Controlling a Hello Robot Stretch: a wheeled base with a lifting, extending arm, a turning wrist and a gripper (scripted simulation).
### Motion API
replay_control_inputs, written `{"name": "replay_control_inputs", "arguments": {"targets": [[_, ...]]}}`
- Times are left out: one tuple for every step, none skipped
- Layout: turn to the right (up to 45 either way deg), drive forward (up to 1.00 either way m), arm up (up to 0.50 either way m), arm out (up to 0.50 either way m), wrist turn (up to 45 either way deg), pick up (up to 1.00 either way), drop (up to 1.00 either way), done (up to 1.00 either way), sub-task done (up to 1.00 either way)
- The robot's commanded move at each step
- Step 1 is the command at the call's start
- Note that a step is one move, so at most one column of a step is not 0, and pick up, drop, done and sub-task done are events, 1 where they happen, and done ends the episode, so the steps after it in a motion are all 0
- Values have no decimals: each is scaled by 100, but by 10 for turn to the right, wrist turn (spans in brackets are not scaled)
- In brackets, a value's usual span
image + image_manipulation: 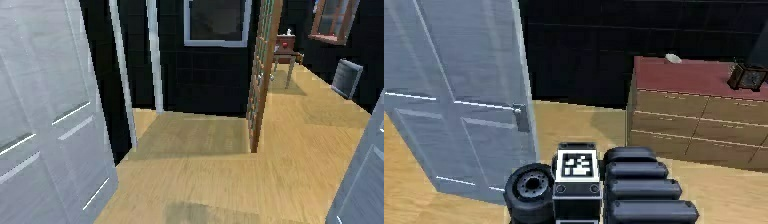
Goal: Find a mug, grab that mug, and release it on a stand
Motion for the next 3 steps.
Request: {"name": "replay_control_inputs", "arguments": {"targets": [[0,100,0,0,0,0,0,0,0],[0,100,0,0,0,0,0,0,0],[0,30,0,0,0,0,0,0,0]]}}
